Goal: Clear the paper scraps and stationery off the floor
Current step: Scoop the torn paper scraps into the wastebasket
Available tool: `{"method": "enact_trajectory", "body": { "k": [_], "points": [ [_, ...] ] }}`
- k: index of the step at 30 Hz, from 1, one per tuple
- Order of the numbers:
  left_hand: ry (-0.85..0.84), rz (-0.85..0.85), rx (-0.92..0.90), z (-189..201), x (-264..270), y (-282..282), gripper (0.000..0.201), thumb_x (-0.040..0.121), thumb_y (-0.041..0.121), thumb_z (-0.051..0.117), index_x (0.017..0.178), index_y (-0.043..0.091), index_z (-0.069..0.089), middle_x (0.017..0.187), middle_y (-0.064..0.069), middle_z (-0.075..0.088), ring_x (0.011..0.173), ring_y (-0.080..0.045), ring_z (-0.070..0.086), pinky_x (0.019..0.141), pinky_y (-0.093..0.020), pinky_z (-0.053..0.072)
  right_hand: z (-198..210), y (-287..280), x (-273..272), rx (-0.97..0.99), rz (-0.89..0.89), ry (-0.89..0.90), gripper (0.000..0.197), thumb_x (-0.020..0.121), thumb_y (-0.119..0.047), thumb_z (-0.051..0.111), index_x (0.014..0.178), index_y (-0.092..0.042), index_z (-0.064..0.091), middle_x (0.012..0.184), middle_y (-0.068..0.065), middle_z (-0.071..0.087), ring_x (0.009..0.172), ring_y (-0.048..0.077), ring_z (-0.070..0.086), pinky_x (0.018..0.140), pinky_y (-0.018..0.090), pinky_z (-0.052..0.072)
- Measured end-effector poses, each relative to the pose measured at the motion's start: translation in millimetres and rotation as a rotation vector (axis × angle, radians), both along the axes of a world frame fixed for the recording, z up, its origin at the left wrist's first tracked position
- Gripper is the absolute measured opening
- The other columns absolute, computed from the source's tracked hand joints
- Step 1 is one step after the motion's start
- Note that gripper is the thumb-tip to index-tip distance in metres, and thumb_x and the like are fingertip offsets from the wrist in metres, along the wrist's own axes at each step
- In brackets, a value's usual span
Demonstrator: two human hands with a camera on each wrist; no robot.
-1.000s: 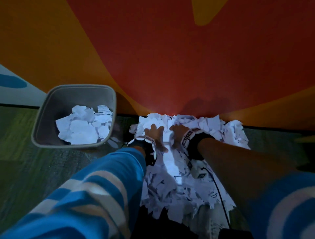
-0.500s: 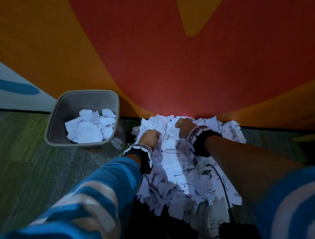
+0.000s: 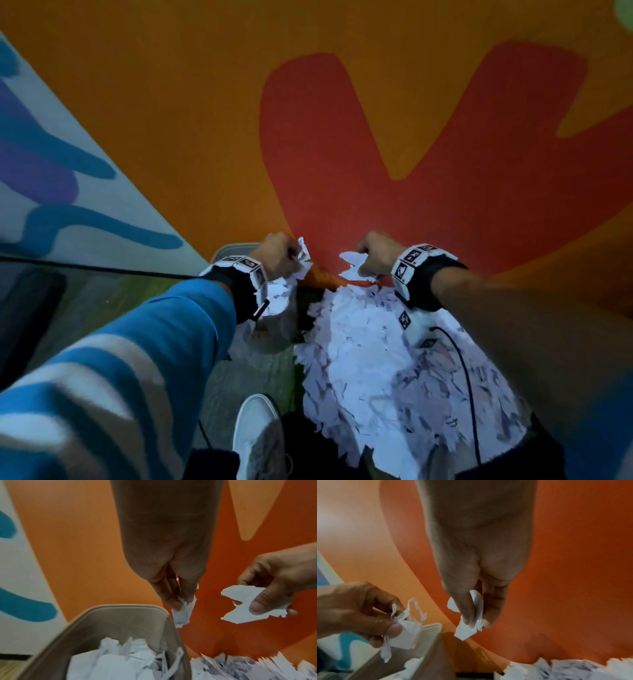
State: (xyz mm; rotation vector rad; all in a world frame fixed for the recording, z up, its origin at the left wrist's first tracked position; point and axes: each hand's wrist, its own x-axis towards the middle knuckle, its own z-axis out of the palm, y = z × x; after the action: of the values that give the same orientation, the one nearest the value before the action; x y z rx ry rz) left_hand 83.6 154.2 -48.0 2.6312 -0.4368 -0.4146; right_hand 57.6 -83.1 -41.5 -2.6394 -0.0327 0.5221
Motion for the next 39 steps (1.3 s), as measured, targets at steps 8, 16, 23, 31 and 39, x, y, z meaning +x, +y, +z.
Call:
{"method": "enact_trajectory", "body": {
  "k": [8,16,23,31,39],
  "points": [
    [-0.056,0.334,0.049,8.2,-18.9,81.8,0.022,0.084,0.008,0.075,0.105,0.004,0.072,0.1,-0.012,0.069,0.081,-0.021,0.062,0.063,-0.023,0.05,14.4,109.8,8.0,0.169,0.019,-0.005,0.022,0.077,-0.003,0.076,0.069,-0.004,0.056,0.065,0.021,0.048,0.058,0.018,0.047,0.056,0.029,0.041],
    [-0.031,0.355,0.037,-6.3,-22.9,101.3,0.016,0.082,0.01,0.074,0.098,0.01,0.074,0.101,-0.008,0.073,0.081,-0.019,0.064,0.074,-0.023,0.052,3.6,168.8,11.6,0.242,0.007,0.017,0.055,0.085,-0.01,0.075,0.136,-0.005,0.053,0.126,0.017,0.061,0.07,0.024,0.071,0.065,0.039,0.062],
    [-0.037,0.351,0.048,-12.8,-21.2,97.8,0.03,0.086,0.007,0.068,0.115,0.015,0.071,0.12,-0.007,0.069,0.103,-0.022,0.066,0.091,-0.029,0.053,10.5,154.6,12.9,0.223,0.059,0.106,0.044,0.082,-0.015,0.078,0.123,-0.012,0.063,0.101,0.01,0.07,0.086,0.026,0.072,0.076,0.042,0.062],
    [-0.09,0.231,-0.077,12.8,-23.6,61.3,0.025,0.088,0.001,0.059,0.105,0.011,0.074,0.099,-0.007,0.074,0.084,-0.021,0.069,0.084,-0.031,0.058,8.5,88.5,1.9,0.133,0.098,0.189,0.016,0.085,-0.011,0.075,0.099,-0.004,0.072,0.079,0.009,0.07,0.069,0.022,0.068,0.068,0.04,0.06],
    [0.124,-0.103,-0.022,-25.2,-50.0,-63.5,0.022,0.083,0.002,0.062,0.098,0.01,0.075,0.099,-0.008,0.075,0.087,-0.022,0.069,0.076,-0.027,0.053,-38.4,-2.4,-25.9,0.091,-0.04,0.304,0.016,0.084,-0.008,0.074,0.096,0.003,0.071,0.084,0.021,0.071,0.064,0.027,0.064,0.066,0.042,0.058]
  ]
}}
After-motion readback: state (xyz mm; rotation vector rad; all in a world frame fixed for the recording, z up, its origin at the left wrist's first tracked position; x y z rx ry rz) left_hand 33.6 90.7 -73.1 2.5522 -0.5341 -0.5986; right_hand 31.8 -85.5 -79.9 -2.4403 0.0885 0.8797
